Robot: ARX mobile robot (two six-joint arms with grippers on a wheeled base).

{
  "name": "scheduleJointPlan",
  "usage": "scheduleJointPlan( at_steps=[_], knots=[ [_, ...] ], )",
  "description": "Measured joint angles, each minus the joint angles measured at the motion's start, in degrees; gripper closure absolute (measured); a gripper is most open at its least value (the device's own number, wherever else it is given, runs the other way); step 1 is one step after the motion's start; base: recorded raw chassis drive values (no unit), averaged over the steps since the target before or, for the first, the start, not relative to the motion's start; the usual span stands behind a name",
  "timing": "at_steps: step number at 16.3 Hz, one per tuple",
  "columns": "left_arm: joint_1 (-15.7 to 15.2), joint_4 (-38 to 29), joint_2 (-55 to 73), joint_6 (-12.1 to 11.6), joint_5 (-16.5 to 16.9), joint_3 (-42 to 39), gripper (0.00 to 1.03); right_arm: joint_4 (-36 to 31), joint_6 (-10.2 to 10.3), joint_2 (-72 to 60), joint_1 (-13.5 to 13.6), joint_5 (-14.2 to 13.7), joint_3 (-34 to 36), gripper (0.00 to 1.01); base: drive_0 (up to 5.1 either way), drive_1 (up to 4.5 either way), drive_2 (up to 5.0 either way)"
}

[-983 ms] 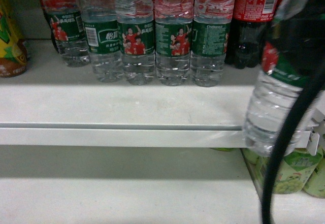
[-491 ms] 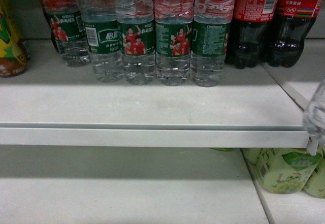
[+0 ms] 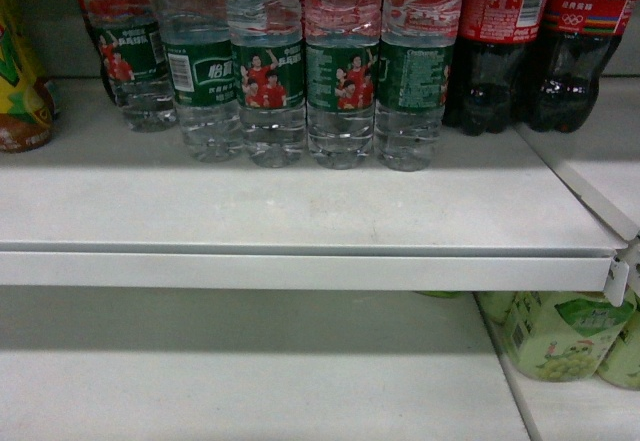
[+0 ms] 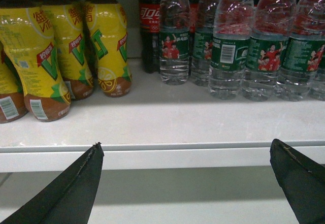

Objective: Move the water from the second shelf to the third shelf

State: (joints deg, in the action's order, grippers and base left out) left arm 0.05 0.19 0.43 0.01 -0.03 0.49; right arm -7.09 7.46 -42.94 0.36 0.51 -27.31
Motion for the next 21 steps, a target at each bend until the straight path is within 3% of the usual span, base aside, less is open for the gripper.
scheduleJointPlan(
  at_steps=[4, 7, 21],
  knots=[
    [0.0, 0.0, 0.0, 0.0, 0.0, 0.0, 0.05, 3.0, -0.5, 5.6, 2.3, -0.8, 1.7, 0.57, 0.0, 0.00, 0.0],
    [0.0, 0.0, 0.0, 0.0, 0.0, 0.0, 0.05, 2.7, -1.5, 6.3, 2.2, -2.4, 1.7, 0.57, 0.0, 0.00, 0.0],
    [0.0, 0.0, 0.0, 0.0, 0.0, 0.0, 0.05, 2.7, -1.5, 5.9, 2.2, -2.9, 1.7, 0.57, 0.0, 0.00, 0.0]
  ],
)
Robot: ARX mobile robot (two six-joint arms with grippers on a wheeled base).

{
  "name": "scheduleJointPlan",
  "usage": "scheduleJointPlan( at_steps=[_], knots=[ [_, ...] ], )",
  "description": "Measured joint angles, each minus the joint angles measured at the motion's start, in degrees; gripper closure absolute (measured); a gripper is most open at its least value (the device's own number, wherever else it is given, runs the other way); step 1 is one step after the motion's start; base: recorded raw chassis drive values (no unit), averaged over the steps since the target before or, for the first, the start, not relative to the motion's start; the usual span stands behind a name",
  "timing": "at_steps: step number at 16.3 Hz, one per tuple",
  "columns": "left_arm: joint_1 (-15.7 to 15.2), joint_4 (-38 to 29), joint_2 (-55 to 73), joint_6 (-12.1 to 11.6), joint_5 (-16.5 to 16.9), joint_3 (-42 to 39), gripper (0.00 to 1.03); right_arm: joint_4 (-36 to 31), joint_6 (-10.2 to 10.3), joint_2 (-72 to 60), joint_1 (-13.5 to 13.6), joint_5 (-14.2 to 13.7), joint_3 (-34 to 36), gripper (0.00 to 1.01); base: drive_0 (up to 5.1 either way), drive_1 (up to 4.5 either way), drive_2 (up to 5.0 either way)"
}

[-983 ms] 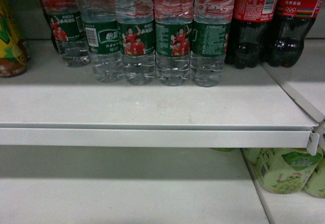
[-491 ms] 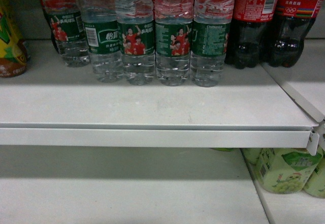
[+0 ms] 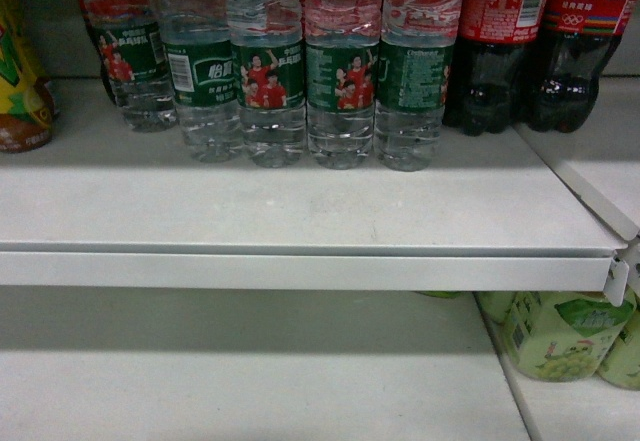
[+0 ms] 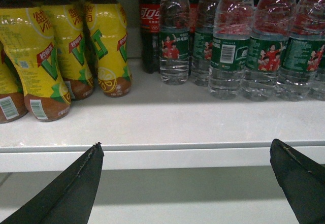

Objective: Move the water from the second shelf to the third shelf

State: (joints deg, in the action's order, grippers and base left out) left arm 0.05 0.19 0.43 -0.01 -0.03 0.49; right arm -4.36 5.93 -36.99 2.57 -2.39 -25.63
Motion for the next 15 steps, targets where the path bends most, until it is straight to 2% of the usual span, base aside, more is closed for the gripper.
scheduleJointPlan(
  at_steps=[15],
  knots=[
    [0.0, 0.0, 0.0, 0.0, 0.0, 0.0, 0.05, 0.0, 0.0, 0.0, 0.0, -0.3, 0.2, 0.57, 0.0, 0.00, 0.0]
  ],
)
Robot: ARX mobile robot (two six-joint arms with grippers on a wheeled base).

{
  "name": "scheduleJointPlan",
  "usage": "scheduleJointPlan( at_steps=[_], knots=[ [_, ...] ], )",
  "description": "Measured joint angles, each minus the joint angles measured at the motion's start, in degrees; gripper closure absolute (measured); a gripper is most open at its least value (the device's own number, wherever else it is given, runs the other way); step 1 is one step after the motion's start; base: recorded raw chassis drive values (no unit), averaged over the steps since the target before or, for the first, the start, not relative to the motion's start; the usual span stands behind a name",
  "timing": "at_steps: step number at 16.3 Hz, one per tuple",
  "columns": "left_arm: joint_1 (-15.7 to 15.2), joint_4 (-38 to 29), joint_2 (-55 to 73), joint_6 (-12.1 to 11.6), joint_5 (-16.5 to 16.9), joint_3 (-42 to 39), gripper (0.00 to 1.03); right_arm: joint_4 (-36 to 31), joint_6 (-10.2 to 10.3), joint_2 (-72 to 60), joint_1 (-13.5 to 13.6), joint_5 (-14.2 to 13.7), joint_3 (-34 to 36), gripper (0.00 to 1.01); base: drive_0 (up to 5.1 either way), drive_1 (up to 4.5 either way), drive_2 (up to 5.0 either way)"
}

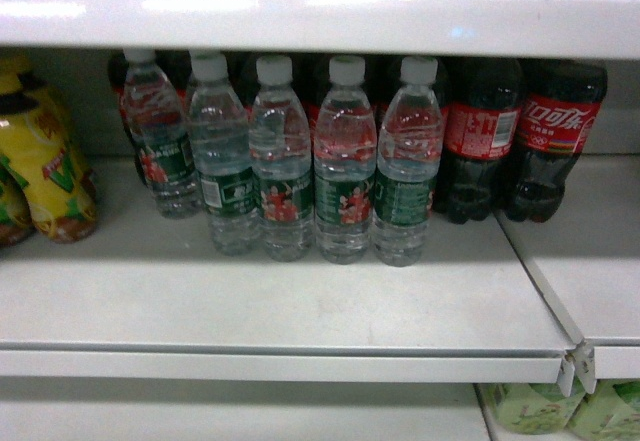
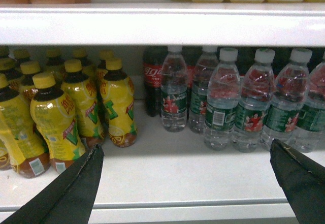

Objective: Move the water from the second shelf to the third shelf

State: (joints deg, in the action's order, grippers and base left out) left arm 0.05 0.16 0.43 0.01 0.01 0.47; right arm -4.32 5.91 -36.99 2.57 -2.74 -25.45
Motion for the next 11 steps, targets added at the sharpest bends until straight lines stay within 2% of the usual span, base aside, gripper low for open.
scheduleJointPlan(
  at_steps=[11],
  knots=[
    [0.0, 0.0, 0.0, 0.0, 0.0, 0.0, 0.05, -0.3, 0.0, 0.0, 0.0, 0.0, -0.1, 0.57, 0.0, 0.00, 0.0]
  ],
)
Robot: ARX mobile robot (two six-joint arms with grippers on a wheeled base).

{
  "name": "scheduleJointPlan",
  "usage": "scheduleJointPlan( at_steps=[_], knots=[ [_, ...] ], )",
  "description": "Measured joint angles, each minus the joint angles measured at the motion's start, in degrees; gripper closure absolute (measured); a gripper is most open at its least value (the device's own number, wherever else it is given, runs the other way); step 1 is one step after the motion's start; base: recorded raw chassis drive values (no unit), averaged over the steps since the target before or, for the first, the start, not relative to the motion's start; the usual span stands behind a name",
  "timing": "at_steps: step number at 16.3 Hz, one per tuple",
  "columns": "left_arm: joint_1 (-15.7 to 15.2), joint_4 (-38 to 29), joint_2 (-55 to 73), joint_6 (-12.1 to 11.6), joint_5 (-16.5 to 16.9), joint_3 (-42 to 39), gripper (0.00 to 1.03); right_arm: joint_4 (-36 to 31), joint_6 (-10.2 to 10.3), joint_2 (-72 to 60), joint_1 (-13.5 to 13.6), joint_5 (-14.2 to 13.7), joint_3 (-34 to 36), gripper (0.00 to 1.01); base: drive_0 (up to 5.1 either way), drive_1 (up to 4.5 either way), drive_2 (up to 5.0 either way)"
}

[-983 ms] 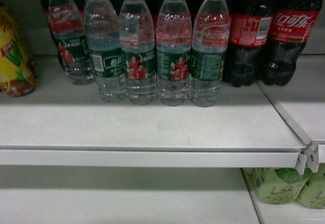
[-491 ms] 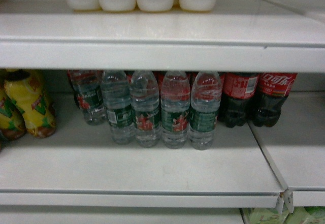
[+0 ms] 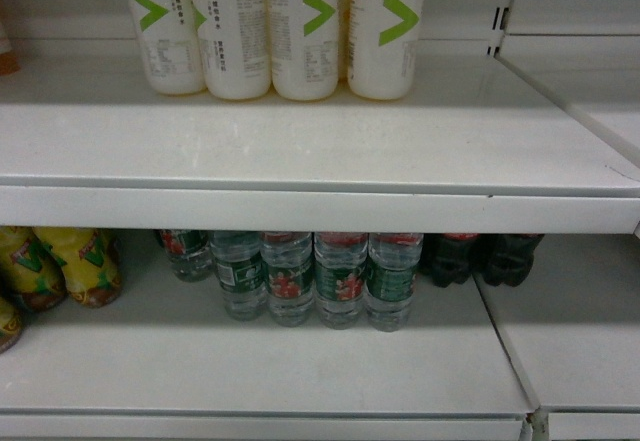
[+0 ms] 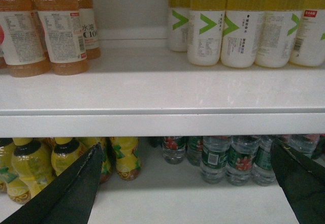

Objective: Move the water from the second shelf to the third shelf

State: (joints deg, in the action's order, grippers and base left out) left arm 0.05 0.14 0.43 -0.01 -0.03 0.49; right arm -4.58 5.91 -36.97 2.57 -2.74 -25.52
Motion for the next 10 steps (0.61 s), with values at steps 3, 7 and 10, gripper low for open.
scheduleJointPlan(
  at_steps=[3, 7, 10],
  knots=[
    [0.0, 0.0, 0.0, 0.0, 0.0, 0.0, 0.05, 0.0, 0.0, 0.0, 0.0, 0.0, 0.0, 0.57, 0.0, 0.00, 0.0],
    [0.0, 0.0, 0.0, 0.0, 0.0, 0.0, 0.05, 0.0, 0.0, 0.0, 0.0, 0.0, 0.0, 0.57, 0.0, 0.00, 0.0],
    [0.0, 0.0, 0.0, 0.0, 0.0, 0.0, 0.05, 0.0, 0.0, 0.0, 0.0, 0.0, 0.0, 0.57, 0.0, 0.00, 0.0]
  ],
)
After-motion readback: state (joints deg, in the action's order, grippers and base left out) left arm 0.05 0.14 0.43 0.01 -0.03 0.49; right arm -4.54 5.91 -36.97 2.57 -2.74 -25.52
